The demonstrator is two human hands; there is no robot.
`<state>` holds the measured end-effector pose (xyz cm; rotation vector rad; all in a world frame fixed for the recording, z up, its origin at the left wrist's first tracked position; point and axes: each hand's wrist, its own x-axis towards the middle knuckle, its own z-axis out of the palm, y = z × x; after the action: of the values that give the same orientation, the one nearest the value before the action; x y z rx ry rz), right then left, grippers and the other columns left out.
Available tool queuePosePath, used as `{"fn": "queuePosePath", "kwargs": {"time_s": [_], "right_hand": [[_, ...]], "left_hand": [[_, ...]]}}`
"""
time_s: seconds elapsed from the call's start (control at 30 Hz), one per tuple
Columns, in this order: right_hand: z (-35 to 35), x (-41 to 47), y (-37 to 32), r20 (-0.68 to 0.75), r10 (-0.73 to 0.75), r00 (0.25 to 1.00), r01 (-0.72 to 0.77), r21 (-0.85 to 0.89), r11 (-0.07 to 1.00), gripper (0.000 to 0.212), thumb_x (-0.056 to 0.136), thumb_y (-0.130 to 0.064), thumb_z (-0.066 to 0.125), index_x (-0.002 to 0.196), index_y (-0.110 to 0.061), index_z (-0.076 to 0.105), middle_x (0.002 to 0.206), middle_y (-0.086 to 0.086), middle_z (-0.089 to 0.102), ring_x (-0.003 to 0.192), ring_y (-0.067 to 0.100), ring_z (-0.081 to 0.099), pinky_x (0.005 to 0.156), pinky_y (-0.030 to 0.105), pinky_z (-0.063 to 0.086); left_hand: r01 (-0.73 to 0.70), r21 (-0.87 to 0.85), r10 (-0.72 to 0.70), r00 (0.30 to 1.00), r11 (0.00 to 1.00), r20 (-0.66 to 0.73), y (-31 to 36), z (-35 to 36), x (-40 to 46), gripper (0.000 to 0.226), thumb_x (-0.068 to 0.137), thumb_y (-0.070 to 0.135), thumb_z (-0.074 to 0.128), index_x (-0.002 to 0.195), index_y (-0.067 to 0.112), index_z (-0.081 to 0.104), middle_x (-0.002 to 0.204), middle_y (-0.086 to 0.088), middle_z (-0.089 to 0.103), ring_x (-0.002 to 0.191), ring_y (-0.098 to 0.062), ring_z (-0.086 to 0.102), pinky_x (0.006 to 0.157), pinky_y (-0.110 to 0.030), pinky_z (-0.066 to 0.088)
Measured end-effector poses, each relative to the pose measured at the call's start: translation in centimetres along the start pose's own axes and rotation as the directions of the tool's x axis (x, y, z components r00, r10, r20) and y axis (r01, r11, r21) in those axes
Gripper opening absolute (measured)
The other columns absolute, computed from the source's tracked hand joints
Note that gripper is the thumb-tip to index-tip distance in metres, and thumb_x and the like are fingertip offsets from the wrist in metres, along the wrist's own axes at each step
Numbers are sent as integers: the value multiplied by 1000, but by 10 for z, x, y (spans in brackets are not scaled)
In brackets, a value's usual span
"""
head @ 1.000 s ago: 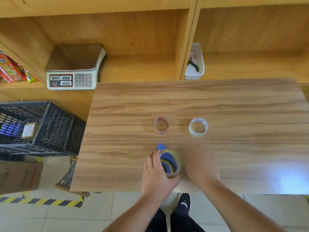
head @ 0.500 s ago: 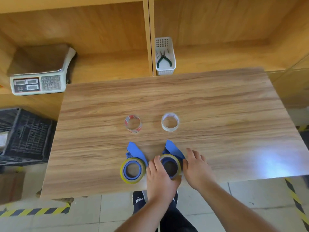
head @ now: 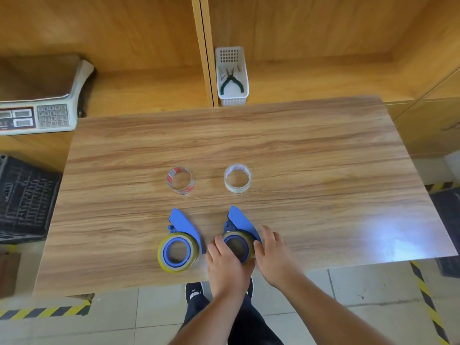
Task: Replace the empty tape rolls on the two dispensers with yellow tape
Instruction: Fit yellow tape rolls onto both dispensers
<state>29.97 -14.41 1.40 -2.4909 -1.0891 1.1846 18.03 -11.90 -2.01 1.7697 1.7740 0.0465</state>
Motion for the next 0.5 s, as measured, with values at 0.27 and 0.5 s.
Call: {"fn": "queuePosePath", "kwargs": {"time_s": [0.27, 0.5], "right_hand": [[4, -2, 3, -58, -54, 997, 53, -6, 999, 52, 103, -37, 41, 151, -20, 32, 150, 6, 42, 130, 29, 43, 107, 41, 40], [13, -1, -31, -227, -233, 946, 219, -82, 972, 49, 96, -33, 48, 142, -17, 40, 142, 0, 45, 124, 22, 43, 103, 37, 45]], "left_hand": [[40, -8, -40, 998, 999, -41, 4, 5, 0, 105, 63, 75, 61, 144, 12, 39, 129, -7, 51, 121, -32, 54, 93, -42, 53], [-143, 58, 142, 990, 988, 25, -18, -24, -18, 97, 72, 69, 58, 154, 25, 30, 146, 5, 44, 134, -18, 49, 104, -34, 46]]}}
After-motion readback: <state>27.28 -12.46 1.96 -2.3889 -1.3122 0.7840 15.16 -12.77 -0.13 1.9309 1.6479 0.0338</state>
